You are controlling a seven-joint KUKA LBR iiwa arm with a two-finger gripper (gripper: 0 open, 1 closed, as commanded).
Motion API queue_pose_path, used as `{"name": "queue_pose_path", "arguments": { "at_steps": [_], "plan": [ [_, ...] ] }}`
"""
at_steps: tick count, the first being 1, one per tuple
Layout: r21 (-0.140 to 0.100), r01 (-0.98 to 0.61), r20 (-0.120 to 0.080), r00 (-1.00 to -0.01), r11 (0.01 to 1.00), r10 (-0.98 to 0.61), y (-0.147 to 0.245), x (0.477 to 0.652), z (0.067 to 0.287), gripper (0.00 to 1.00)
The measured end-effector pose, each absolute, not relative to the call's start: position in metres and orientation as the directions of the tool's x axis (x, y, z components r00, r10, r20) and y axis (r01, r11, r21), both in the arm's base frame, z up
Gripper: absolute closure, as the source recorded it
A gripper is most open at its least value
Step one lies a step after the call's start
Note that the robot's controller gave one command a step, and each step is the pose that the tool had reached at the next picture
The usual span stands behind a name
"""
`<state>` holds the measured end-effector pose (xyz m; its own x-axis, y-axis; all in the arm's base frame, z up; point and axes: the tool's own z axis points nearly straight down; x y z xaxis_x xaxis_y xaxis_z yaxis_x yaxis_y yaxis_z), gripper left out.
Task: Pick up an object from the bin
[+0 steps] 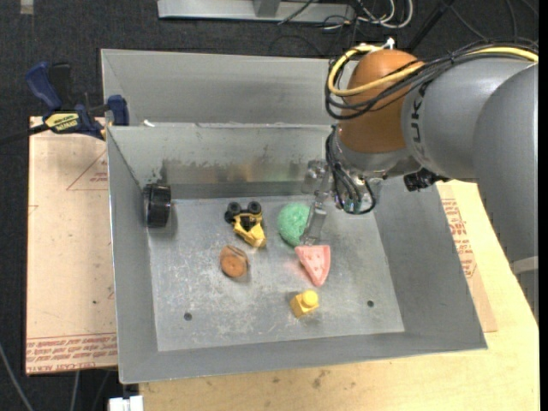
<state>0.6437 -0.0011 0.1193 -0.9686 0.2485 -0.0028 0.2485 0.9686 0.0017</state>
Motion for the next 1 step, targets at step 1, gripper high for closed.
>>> {"name": "queue_pose_path", "arguments": {
  "at_steps": [1],
  "plan": [
    [0.002, 0.379, -0.002, -0.926, 0.926, 0.379, -0.0059, 0.6498, 0.0864, 0.00]
  ]
}}
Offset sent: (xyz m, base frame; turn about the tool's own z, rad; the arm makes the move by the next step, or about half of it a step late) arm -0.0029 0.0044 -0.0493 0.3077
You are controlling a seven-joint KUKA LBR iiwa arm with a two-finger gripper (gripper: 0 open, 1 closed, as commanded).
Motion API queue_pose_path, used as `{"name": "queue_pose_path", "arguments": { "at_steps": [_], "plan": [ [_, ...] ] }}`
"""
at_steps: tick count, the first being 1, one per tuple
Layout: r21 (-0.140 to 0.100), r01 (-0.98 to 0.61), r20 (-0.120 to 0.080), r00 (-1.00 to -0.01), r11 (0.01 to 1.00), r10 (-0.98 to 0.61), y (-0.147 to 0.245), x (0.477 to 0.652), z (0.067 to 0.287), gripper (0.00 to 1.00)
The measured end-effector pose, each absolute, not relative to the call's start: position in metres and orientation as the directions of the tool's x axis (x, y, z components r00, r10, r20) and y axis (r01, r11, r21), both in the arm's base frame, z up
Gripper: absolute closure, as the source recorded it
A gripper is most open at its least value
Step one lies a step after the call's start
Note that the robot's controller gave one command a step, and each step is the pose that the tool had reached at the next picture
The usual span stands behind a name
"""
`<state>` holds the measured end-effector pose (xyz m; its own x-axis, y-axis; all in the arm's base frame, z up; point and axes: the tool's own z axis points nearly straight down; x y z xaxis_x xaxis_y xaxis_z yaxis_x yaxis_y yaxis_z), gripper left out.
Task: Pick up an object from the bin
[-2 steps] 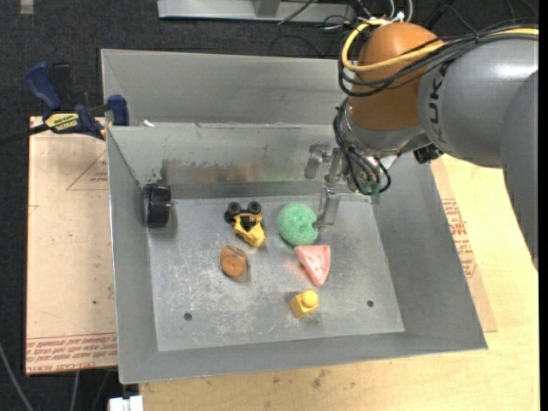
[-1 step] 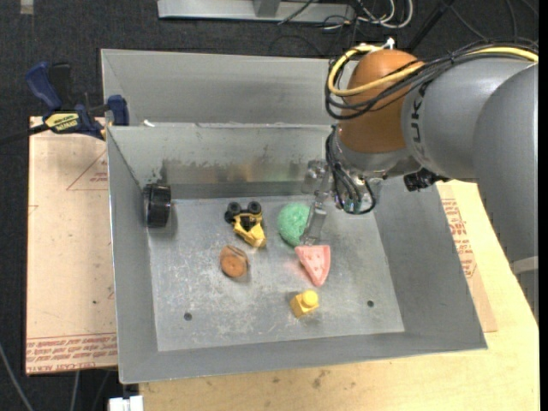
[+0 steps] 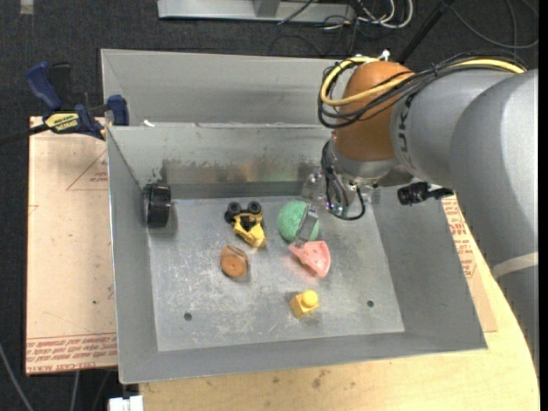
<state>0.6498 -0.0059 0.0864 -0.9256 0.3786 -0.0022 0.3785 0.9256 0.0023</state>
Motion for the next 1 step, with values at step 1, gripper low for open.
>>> {"name": "queue_pose_path", "arguments": {
  "at_steps": [1],
  "plan": [
    [0.000, 0.528, 0.000, -0.849, 0.849, 0.528, 0.0040, 0.6408, 0.0702, 1.00]
  ]
}}
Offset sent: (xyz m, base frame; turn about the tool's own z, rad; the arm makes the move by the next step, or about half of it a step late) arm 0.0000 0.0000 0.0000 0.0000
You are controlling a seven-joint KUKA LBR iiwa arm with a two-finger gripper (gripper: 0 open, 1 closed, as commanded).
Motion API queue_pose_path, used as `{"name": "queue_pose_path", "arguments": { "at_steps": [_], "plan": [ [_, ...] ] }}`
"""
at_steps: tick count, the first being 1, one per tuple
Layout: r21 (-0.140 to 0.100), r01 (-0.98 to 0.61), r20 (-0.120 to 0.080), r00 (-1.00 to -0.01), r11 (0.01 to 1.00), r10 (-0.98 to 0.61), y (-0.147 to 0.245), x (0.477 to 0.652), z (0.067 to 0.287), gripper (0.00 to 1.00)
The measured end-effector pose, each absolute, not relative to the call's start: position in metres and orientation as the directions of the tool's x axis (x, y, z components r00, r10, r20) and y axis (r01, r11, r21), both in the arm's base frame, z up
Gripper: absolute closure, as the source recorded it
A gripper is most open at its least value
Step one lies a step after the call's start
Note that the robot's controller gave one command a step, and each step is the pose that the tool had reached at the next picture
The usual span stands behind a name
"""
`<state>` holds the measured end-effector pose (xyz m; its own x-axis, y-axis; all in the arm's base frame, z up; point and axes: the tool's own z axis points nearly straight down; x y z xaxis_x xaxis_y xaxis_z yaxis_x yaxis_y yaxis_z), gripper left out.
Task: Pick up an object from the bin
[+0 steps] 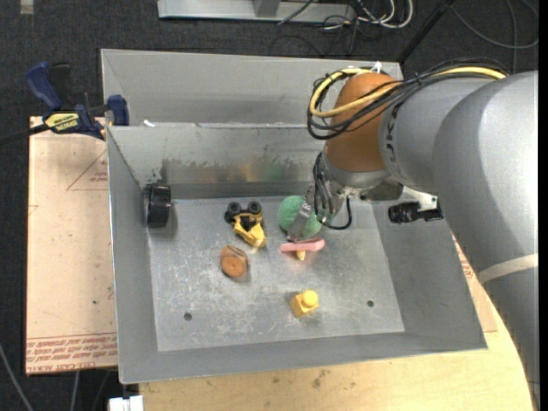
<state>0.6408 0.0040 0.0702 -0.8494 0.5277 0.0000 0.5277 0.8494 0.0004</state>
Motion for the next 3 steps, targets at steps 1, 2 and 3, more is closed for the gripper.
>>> {"name": "queue_pose_path", "arguments": {
  "at_steps": [1, 2, 3],
  "plan": [
    [0.000, 0.528, 0.000, -0.849, 0.849, 0.528, 0.004, 0.641, 0.070, 1.00],
    [-0.001, 0.528, 0.002, -0.849, 0.849, 0.528, 0.004, 0.640, 0.074, 1.00],
    [-0.004, 0.527, 0.008, -0.850, 0.850, 0.528, 0.004, 0.638, 0.092, 1.00]
  ]
}}
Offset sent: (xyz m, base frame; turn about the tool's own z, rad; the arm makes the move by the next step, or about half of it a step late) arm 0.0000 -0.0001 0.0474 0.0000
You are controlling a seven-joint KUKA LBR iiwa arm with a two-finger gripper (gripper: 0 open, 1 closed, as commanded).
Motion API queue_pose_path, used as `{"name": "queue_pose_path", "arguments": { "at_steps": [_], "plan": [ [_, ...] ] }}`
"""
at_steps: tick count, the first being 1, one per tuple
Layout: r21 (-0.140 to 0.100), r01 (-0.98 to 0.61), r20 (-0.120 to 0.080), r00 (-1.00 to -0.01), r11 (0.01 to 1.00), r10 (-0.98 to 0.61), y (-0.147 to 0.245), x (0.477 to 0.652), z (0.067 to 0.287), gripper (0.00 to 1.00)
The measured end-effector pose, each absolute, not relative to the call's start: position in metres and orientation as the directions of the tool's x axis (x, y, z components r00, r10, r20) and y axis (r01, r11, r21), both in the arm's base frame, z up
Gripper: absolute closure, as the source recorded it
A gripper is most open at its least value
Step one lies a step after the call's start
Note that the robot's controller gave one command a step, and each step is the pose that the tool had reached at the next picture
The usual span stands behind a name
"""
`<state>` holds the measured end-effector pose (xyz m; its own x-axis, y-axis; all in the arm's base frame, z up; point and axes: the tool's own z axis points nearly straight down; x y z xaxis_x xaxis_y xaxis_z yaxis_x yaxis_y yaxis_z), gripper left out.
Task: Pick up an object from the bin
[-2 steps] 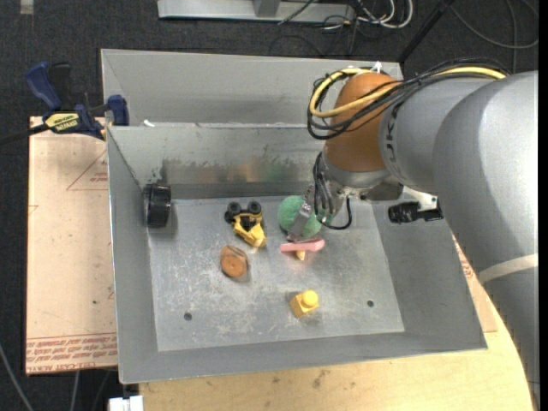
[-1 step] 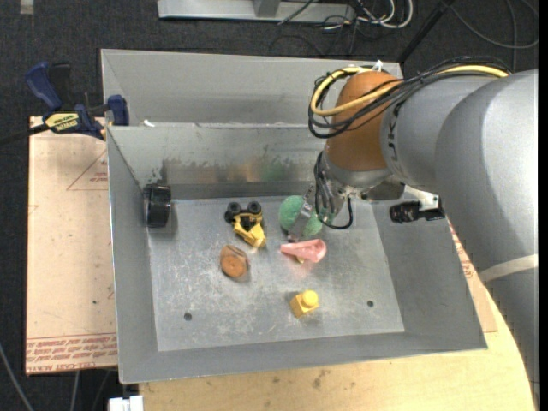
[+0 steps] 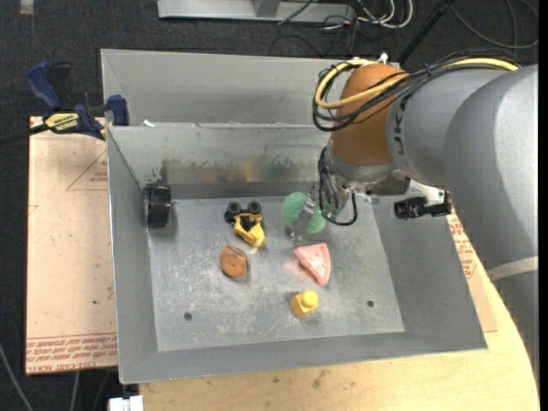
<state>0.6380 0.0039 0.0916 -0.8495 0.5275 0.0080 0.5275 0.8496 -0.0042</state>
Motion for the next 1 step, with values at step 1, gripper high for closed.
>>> {"name": "queue_pose_path", "arguments": {
  "at_steps": [1],
  "plan": [
    [-0.001, 0.527, 0.003, -0.850, 0.850, 0.527, 0.0039, 0.6395, 0.1145, 1.00]
  ]
}}
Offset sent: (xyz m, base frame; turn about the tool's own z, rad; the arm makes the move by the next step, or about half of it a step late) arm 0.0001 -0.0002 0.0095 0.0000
